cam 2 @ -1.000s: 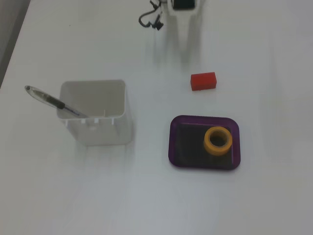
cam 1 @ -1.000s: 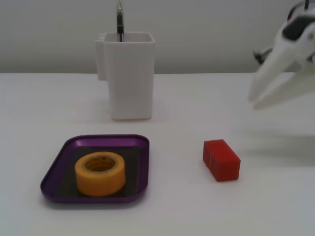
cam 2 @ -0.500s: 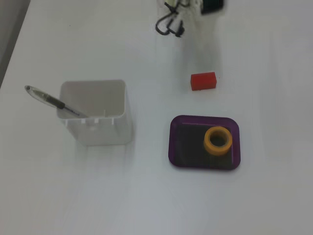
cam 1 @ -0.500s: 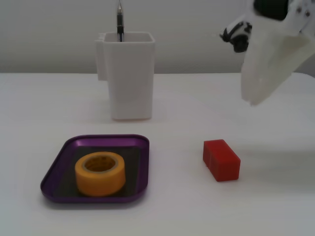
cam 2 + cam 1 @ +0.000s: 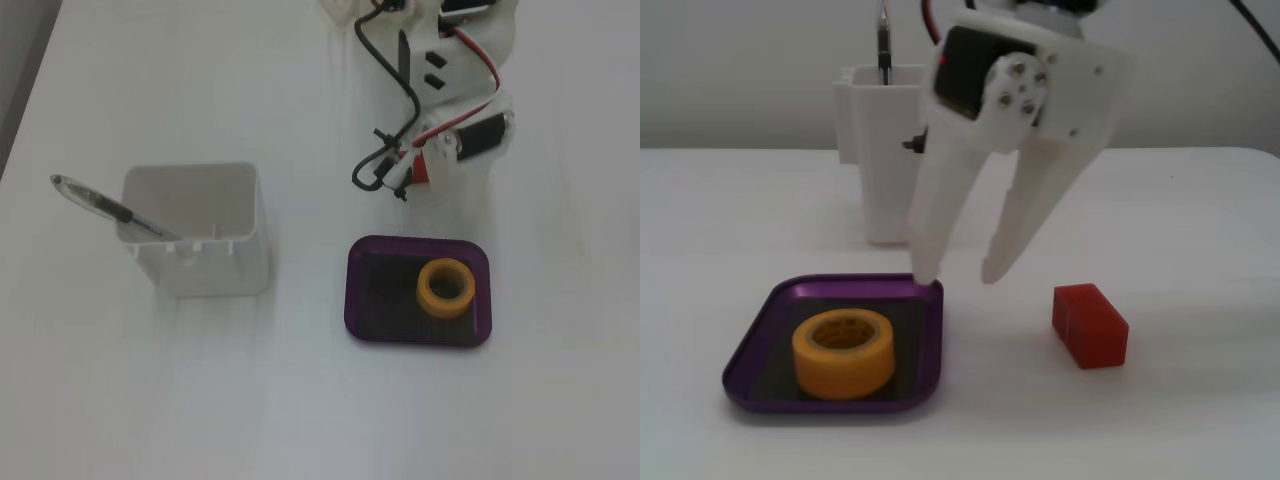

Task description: Remove the yellow tape from the box.

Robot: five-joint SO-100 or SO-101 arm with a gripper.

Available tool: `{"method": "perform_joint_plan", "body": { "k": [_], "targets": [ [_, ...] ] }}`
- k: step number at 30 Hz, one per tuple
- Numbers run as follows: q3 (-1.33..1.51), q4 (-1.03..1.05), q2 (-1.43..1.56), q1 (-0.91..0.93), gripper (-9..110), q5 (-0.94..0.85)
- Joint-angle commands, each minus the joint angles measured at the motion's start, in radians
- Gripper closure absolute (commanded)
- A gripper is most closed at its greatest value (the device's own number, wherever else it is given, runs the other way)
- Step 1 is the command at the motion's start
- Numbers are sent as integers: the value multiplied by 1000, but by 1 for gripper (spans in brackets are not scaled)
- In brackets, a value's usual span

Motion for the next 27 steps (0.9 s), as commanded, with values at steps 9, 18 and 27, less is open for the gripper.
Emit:
{"method": "perform_joint_plan", "body": {
  "k": [9,18,27],
  "targets": [
    [-362,8,-291,54,88,-8],
    [-422,6,-387,72,89,-12],
    [-422,-6,-377,74,102,-3]
  ]
}}
